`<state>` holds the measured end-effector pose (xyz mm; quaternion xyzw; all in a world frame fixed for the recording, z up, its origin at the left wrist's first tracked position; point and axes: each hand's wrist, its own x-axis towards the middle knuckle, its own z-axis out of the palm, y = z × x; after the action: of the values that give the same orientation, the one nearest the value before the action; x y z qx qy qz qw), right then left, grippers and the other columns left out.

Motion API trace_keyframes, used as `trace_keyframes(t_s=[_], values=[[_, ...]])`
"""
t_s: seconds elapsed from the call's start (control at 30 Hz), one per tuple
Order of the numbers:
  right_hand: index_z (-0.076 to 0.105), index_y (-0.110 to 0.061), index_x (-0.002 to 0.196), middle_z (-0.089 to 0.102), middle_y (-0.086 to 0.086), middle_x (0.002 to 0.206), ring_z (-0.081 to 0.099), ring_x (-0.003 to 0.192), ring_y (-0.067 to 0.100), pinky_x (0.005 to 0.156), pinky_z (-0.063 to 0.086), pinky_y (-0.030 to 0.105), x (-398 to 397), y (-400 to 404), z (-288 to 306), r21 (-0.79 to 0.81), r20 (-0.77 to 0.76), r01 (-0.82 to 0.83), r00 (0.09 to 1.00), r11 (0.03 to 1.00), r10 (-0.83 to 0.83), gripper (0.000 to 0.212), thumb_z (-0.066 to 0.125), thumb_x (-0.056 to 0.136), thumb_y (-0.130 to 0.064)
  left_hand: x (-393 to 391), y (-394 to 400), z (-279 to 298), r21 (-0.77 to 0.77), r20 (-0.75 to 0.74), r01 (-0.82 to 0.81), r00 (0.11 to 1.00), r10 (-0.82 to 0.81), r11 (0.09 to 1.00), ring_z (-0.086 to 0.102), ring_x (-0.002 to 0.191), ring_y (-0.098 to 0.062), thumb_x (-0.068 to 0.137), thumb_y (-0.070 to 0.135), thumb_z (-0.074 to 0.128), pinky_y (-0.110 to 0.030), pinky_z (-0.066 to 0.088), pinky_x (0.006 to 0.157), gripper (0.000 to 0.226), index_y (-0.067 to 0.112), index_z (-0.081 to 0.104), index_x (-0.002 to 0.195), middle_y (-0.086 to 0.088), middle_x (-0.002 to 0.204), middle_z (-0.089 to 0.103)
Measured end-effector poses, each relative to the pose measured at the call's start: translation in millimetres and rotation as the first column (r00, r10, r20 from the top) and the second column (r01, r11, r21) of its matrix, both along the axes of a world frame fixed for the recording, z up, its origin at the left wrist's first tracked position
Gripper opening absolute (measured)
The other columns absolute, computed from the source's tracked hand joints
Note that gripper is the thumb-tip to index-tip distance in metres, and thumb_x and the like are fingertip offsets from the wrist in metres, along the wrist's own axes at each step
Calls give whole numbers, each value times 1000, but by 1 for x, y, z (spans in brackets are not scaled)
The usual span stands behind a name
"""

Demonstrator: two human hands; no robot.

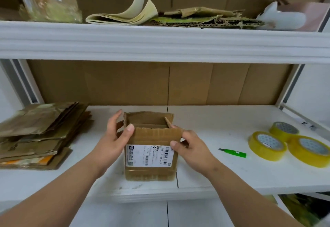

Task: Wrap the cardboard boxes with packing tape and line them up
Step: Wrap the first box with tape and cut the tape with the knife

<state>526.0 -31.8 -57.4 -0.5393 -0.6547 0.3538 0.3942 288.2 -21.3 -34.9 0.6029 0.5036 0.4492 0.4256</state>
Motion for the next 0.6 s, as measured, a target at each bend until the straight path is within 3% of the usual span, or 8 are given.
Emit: trace_keyframes(t_s=[0.07,0.17,0.33,0.43,0.5,0.6], values=[[55,-42,131,48,-7,121,59,92,1,67,43,0,4,-2,-1,-23,-8,31,999,999,-31,35,59,98,-30,-4,-1,-3,29,-63,-4,998,6,1000,54,110,3,83,56,47,-32,44,99,55,46,31,134,28,121,49],[58,-44,128,49,-7,122,63,91,0,65,46,3,5,-4,-4,-65,-36,37,999,997,-39,33,61,96,-35,-15,0,-10,30,-149,9,989,-4,999,55,111,3,84,57,46,-38,45,102,44,50,45,127,30,120,54],[57,-54,114,52,-10,126,59,103,4,69,46,10,-1,-9,-8,-87,-95,33,995,996,-42,20,56,96,-45,-29,1,-21,-35,-254,60,965,-67,998,37,133,-6,81,70,51,-40,35,113,44,56,60,122,25,146,35],[55,-46,126,46,-10,130,58,101,1,65,47,7,-1,-11,-7,-86,-48,42,998,995,-46,29,53,97,-45,-32,3,-26,-39,-259,85,962,-92,996,42,132,-7,69,86,53,-45,40,111,61,54,64,120,28,147,36],[51,-42,134,40,-9,132,54,104,2,67,48,4,-1,-12,-7,-67,-12,33,999,997,-34,36,54,97,-43,-32,5,-26,-29,-248,110,962,-114,993,44,132,-6,73,83,55,-45,41,111,52,53,67,115,29,146,38],[48,-49,128,39,-11,132,54,110,4,72,49,7,-4,-12,-9,-52,-5,-18,1000,998,18,34,56,96,-43,-29,2,-21,-28,-234,154,960,-157,988,43,128,3,80,64,58,-38,38,111,26,60,69,104,32,143,40]])
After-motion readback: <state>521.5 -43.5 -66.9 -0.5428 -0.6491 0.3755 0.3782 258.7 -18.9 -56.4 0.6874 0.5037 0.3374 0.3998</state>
